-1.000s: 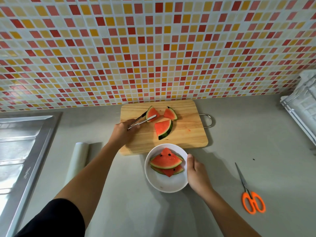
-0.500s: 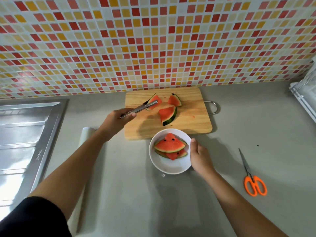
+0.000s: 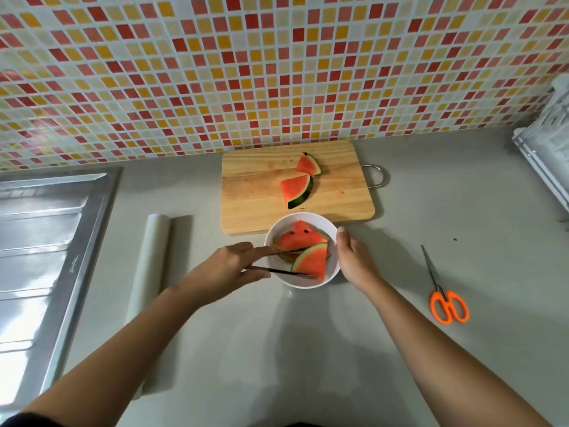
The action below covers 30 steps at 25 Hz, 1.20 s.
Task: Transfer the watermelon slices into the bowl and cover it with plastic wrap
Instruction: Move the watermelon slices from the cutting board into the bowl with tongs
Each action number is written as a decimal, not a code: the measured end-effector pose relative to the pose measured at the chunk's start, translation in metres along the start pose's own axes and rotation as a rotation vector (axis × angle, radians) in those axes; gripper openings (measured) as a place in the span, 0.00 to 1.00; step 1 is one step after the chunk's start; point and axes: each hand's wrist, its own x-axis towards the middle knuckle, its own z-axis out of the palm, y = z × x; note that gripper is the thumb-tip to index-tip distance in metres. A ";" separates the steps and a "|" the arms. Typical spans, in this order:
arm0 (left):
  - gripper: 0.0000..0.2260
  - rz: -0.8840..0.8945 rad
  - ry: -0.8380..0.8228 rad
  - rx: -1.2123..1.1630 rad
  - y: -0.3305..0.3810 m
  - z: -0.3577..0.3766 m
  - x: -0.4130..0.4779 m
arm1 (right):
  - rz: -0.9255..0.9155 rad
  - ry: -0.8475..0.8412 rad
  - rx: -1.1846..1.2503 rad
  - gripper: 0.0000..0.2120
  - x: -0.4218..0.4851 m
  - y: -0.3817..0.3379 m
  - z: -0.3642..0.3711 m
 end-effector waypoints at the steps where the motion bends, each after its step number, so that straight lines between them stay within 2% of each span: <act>1: 0.21 0.007 -0.014 0.072 0.005 0.002 0.001 | 0.003 -0.005 0.004 0.20 0.000 0.000 0.000; 7: 0.24 0.283 0.088 0.539 0.028 -0.004 0.011 | -0.019 -0.004 -0.003 0.20 0.000 -0.001 0.000; 10: 0.24 0.320 0.100 0.577 0.030 -0.009 0.006 | -0.033 0.001 -0.003 0.20 0.000 -0.001 0.000; 13: 0.24 0.276 0.091 0.487 0.024 -0.022 -0.001 | -0.032 0.010 -0.010 0.19 -0.001 -0.002 0.000; 16: 0.22 0.098 0.135 0.201 0.017 -0.037 0.005 | -0.029 -0.001 -0.006 0.21 -0.002 -0.002 0.000; 18: 0.22 -0.129 0.236 0.019 0.010 -0.043 0.025 | -0.028 -0.006 -0.006 0.22 -0.002 -0.003 -0.002; 20: 0.20 -0.321 0.259 -0.032 -0.003 -0.043 0.054 | -0.027 -0.006 -0.009 0.22 -0.003 -0.002 -0.005; 25: 0.16 -0.551 0.255 -0.094 -0.032 -0.033 0.131 | -0.039 0.014 0.025 0.22 -0.007 0.013 -0.014; 30: 0.16 -0.624 0.193 -0.119 -0.049 -0.029 0.174 | -0.048 0.068 0.047 0.19 -0.007 0.015 -0.014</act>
